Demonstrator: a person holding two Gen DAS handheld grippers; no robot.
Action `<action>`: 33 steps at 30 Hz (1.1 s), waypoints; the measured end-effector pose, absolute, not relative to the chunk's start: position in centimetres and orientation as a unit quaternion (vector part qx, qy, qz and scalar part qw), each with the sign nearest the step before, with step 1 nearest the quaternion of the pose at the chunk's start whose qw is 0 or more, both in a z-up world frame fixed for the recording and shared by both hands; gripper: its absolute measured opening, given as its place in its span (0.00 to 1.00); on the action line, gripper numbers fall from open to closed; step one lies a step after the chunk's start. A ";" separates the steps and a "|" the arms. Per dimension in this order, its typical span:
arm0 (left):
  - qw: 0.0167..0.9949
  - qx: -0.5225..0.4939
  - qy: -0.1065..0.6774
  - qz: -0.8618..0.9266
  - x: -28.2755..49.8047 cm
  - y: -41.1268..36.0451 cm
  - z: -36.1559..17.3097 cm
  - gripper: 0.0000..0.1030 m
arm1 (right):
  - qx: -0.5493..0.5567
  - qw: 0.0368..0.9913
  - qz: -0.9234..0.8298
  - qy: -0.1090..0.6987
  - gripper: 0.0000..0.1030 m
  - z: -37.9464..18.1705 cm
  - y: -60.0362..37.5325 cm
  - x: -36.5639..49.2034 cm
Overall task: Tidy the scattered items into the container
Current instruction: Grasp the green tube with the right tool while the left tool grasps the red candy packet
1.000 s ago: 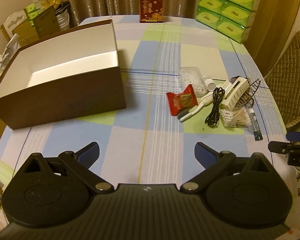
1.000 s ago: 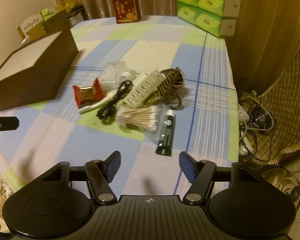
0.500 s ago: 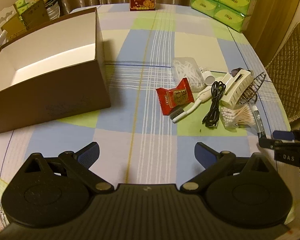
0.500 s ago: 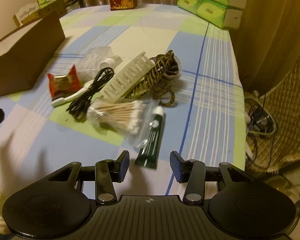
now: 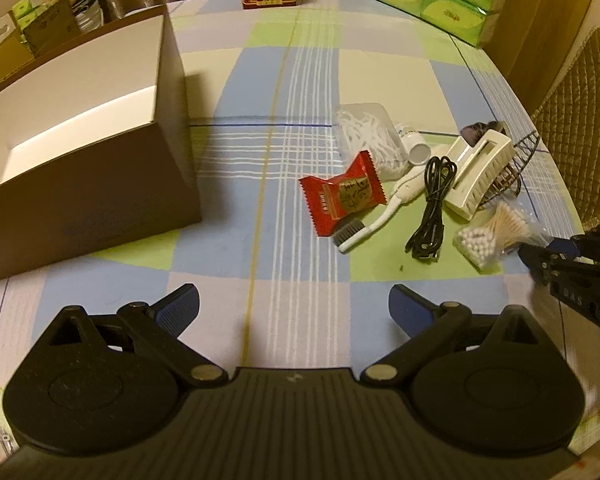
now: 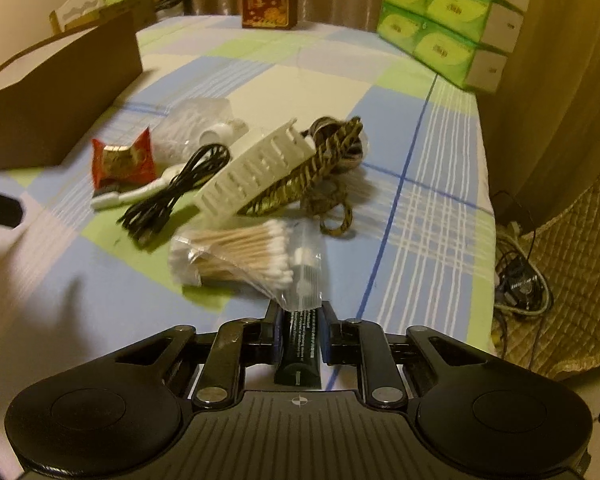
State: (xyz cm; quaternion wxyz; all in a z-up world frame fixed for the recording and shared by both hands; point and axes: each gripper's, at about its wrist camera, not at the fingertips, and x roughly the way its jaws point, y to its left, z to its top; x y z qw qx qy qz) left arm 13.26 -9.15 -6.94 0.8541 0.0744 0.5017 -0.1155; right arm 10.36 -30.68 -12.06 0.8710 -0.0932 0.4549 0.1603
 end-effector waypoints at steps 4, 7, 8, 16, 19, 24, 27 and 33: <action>0.849 0.083 0.504 -0.133 13.6 -9.8 -7.4 0.96 | -0.094 0.857 0.164 0.480 0.15 -11.6 -31.4 9.0; 0.846 0.089 0.506 -0.145 13.8 -10.1 -7.7 0.95 | -0.093 0.851 0.156 0.493 0.15 -11.4 -32.2 8.1; 0.845 0.092 0.506 -0.149 13.9 -10.1 -7.9 0.95 | -0.092 0.850 0.152 0.497 0.15 -11.3 -32.5 8.1; 0.842 0.123 0.492 -0.184 15.4 -10.3 -8.4 0.93 | -0.080 0.856 0.140 0.491 0.17 -11.4 -33.0 8.7; 0.843 0.126 0.484 -0.197 16.6 -10.3 -8.1 0.92 | -0.076 0.857 0.138 0.491 0.17 -11.4 -33.4 9.0; 0.832 0.165 0.464 -0.256 18.4 -11.5 -8.4 0.83 | -0.074 0.858 0.140 0.489 0.17 -11.5 -33.7 9.3; 0.822 0.194 0.455 -0.284 19.7 -12.8 -9.0 0.71 | -0.074 0.859 0.142 0.487 0.17 -11.5 -33.7 9.3; 0.800 0.223 0.460 -0.314 21.7 -14.5 -10.3 0.55 | -0.073 0.859 0.150 0.484 0.17 -11.5 -34.0 9.3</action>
